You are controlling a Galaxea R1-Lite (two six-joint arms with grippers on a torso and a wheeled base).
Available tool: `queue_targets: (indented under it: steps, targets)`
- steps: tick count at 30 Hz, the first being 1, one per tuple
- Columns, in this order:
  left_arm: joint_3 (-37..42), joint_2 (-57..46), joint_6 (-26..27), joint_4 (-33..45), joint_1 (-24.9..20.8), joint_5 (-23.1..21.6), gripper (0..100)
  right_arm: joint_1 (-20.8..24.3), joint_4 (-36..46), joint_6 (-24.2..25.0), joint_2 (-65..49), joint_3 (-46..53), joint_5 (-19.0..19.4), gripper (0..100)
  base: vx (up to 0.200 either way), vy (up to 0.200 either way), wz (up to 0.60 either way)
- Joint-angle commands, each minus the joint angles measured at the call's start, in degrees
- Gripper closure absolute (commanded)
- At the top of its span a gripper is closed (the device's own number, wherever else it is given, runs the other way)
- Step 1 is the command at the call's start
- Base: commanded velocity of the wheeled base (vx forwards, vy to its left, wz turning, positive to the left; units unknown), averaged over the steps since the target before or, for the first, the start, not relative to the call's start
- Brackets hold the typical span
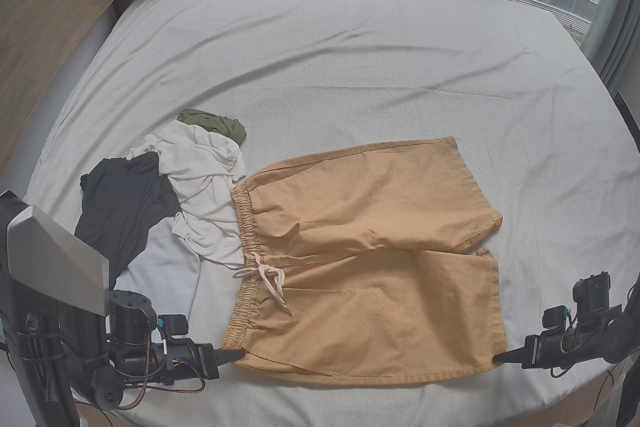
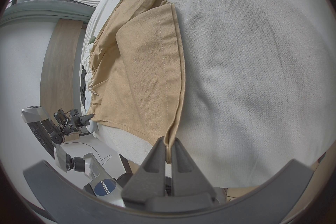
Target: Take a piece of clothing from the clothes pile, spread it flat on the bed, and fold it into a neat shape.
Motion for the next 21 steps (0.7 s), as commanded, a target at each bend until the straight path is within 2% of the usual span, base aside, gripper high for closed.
queue_targets:
  steps: [1, 10, 15, 21]
  targets:
    - [1.3, -0.1, 0.2, 0.0, -0.3, -0.1, 100, 0.1, 1.3, -0.1, -0.4, 1.0, -0.1, 100, 0.000, 0.000, 0.00]
    - [1.3, -0.1, 0.5, 0.0, -0.4, -0.1, 100, 0.2, 3.3, -0.6, -1.3, 1.0, -0.7, 100, 0.000, 0.000, 0.00]
    - [1.3, -2.2, 0.0, 0.1, -0.1, -0.3, 100, 0.3, 7.0, -0.8, -4.6, 1.0, -0.7, 100, 0.000, 0.000, 0.00]
    - [1.3, -4.4, -0.2, 1.9, -0.2, -2.1, 100, 0.4, 9.8, -0.9, -6.9, 1.0, -0.8, 100, 0.000, 0.000, 0.00]
